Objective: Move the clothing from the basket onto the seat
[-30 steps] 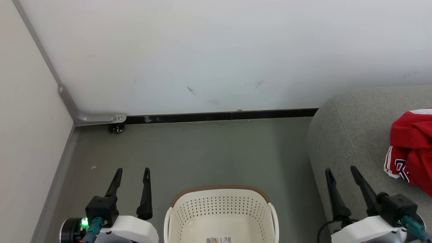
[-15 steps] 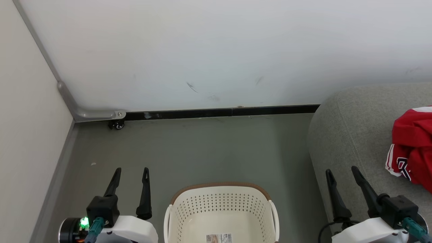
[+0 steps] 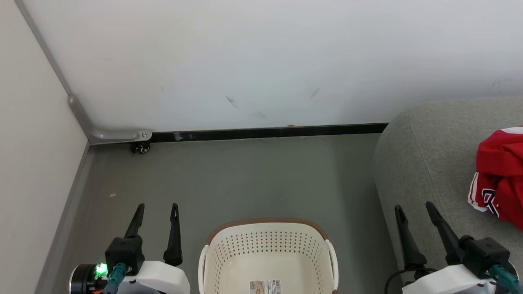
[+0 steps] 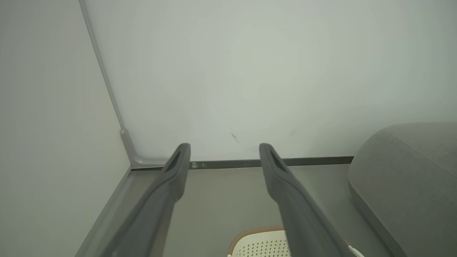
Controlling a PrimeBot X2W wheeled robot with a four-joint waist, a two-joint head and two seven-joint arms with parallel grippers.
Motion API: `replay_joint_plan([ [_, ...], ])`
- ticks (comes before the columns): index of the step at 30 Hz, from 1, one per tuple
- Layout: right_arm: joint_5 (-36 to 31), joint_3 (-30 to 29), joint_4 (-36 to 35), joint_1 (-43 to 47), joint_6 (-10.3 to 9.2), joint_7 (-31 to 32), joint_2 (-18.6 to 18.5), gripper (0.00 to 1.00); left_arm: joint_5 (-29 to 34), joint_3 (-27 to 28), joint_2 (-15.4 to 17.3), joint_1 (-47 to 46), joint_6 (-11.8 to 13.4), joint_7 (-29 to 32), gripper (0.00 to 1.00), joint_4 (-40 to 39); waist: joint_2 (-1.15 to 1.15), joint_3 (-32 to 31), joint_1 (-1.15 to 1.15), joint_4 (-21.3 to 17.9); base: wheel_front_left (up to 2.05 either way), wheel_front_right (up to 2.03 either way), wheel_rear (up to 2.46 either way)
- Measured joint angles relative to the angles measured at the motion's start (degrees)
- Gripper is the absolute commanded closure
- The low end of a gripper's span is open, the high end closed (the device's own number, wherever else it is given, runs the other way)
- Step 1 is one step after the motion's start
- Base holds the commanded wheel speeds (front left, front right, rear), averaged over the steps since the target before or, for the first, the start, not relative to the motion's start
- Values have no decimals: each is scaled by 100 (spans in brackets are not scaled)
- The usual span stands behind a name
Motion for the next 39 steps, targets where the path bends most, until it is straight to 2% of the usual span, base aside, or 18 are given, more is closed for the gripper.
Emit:
replay_joint_plan([
  [6, 47, 8, -55, -4, 0, 29, 1, 0, 57, -4, 20, -6, 0, 0, 0, 64, 0, 21, 0, 4, 0, 0, 0],
  [7, 47, 9, -71, -4, 0, 30, 1, 100, 66, -8, 21, -7, 0, 0, 100, 80, 0, 25, 0, 4, 0, 0, 0],
  [14, 49, 29, 248, 78, 0, 29, 56, 100, 70, -43, -57, 231, -9, 12, 100, 439, 0, 30, 0, 3, 0, 0, 0],
  [19, 277, 13, 281, 99, 0, 30, 57, 100, -179, 165, -68, 209, -69, 166, 100, 547, 0, 28, 0, -2, 0, 0, 0],
  [32, 1571, -160, 437, 53, 0, 278, 57, 100, -1270, 566, -105, 76, -305, 622, 100, 647, 0, 20, 4, -41, 0, 0, 0],
  [39, 2100, -186, 463, -74, 0, 385, 57, 100, -1816, 732, -167, 53, -413, 844, 100, 647, 0, 8, 19, -62, 0, 0, 0],
])
